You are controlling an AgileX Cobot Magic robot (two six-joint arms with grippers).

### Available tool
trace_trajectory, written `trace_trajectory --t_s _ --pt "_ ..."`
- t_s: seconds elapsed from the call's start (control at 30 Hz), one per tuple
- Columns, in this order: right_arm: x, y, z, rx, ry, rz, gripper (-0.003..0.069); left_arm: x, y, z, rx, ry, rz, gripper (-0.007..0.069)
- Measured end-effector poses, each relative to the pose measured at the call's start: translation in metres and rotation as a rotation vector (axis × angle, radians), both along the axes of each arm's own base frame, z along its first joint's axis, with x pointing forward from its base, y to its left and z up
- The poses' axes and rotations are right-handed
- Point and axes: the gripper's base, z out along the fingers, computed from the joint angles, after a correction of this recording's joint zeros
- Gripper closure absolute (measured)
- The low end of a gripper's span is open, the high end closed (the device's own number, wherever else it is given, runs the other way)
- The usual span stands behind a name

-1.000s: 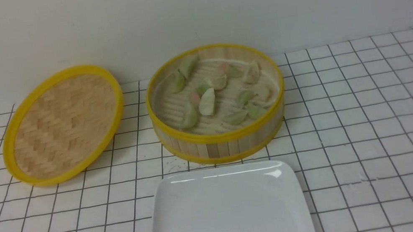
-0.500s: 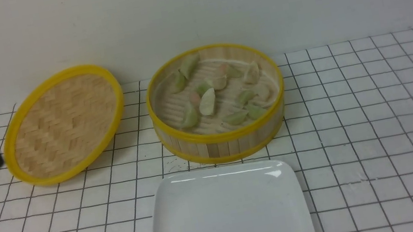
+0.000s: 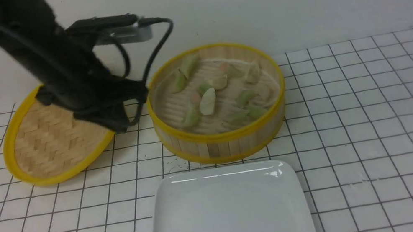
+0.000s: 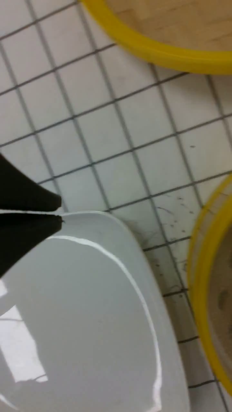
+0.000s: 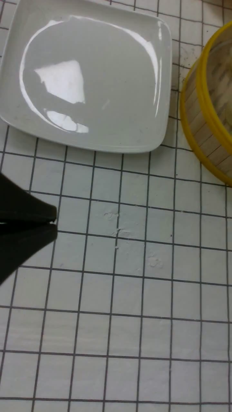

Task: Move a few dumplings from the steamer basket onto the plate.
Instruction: Use the left arm to grab a dumpling from the steamer

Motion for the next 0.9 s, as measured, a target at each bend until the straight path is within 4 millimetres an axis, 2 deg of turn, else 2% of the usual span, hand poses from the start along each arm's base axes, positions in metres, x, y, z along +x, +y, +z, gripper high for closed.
trace_trajectory --t_s 0.13,0.17,0.27,0.43,0.53,0.6,0.63,0.73,0.77,0.83,0.9 --pt "-0.001 -0.001 0.0 -0.012 0.0 -0.001 0.0669 0.038 -0.029 -0.003 0.001 -0.074 -0.036 0.0631" --pt "-0.001 -0.001 0.0 -0.012 0.0 -0.001 0.0669 0.039 -0.03 -0.004 0.001 -0.076 -0.037 0.0631" --pt "-0.001 -0.001 0.0 -0.006 0.004 -0.013 0.0669 0.07 -0.045 -0.028 -0.016 -0.082 -0.043 0.0631" --pt "-0.001 -0.001 0.0 0.003 0.008 -0.028 0.0669 0.092 -0.058 -0.062 -0.03 -0.06 -0.053 0.0615" --pt "0.0 -0.001 0.0 0.006 0.003 -0.033 0.0669 0.098 -0.064 -0.075 -0.022 -0.056 -0.084 0.0552" --pt "0.001 -0.001 0.001 0.006 -0.012 -0.038 0.0669 0.1 -0.067 -0.086 -0.012 -0.045 -0.103 0.047" --pt "0.001 -0.001 0.001 0.006 -0.016 -0.039 0.0669 0.1 -0.067 -0.087 -0.01 -0.043 -0.104 0.047" --pt "0.003 -0.002 0.003 0.008 -0.042 -0.047 0.0669 0.102 -0.071 -0.11 0.052 -0.019 -0.121 0.0297" --pt "0.003 -0.002 0.003 0.008 -0.043 -0.047 0.0669 0.103 -0.071 -0.116 0.067 -0.012 -0.124 0.026" --pt "0.004 -0.002 0.003 0.008 -0.044 -0.047 0.0669 0.104 -0.072 -0.126 0.083 0.002 -0.13 0.022" --pt "0.004 -0.002 0.003 0.008 -0.044 -0.047 0.0669 0.104 -0.072 -0.131 0.093 0.008 -0.135 0.0226"
